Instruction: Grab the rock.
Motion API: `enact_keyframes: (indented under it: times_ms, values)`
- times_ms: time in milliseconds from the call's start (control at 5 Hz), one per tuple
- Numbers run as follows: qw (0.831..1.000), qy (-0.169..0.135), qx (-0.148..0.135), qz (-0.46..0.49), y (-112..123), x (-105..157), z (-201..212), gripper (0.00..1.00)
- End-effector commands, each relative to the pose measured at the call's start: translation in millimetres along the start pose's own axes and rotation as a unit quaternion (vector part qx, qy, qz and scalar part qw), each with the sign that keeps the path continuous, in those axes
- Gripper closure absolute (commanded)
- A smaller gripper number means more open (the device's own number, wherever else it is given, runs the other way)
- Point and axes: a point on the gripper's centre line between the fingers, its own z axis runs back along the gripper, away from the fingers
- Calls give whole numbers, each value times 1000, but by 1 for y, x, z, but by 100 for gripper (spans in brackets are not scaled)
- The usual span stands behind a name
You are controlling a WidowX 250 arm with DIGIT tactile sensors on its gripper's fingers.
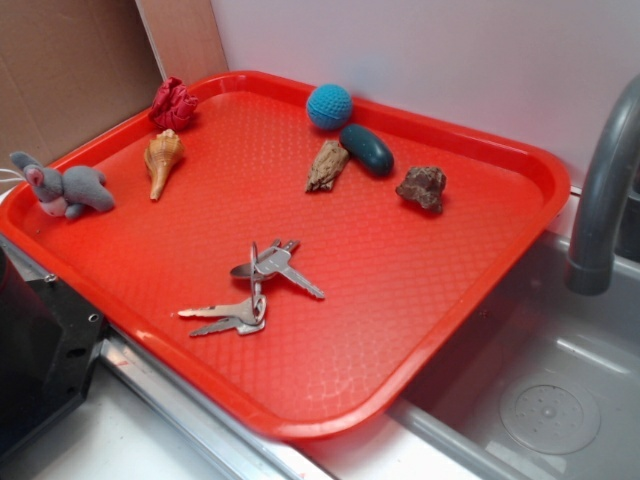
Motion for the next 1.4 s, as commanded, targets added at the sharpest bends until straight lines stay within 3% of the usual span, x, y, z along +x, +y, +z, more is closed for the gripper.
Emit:
enact_keyframes:
  times_ms: [0,200,400,800,1000,1200]
  values:
    - [1000,0,0,0,0,0,0,0]
    - [999,-10,1,-38,2,20,-25,0]
    - [992,-19,-5,-122,-13,64,-81,0]
    - [978,-17,-10,-208,-37,153,-149,0]
    - [965,-27,-16,-261,-63,198,-168,0]
    - [951,-14,-9,-309,-79,203,-191,0]
